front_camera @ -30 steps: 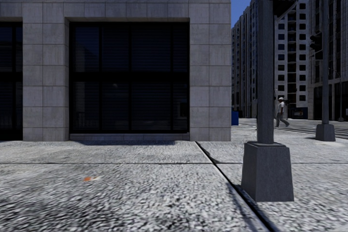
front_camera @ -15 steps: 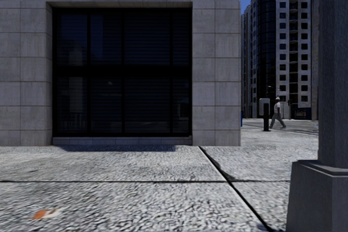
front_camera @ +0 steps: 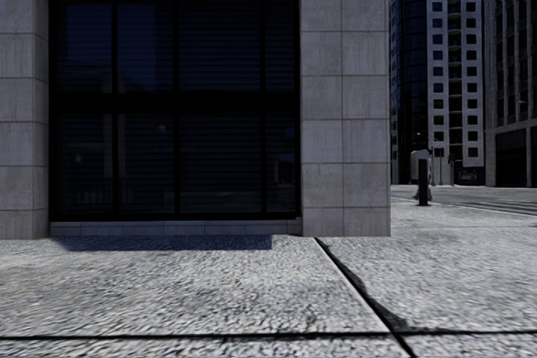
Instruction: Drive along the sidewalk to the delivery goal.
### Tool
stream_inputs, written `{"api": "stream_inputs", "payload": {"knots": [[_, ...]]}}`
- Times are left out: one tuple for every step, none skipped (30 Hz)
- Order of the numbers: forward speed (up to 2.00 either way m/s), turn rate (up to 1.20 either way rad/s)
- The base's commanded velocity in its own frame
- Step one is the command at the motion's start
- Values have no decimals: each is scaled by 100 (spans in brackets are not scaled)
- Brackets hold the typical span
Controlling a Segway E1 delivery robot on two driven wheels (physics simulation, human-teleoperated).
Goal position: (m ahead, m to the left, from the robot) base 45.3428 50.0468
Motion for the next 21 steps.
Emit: {"api": "stream_inputs", "payload": {"knots": [[159,-28],[159,-28],[159,-36],[159,-40],[159,-50],[159,-50],[159,-55],[159,-56],[159,-56],[159,-56],[159,-56],[159,-56],[159,-56],[159,-56],[159,-56],[159,-56],[159,-56],[159,-56],[159,-56],[160,-56],[160,-56]]}}
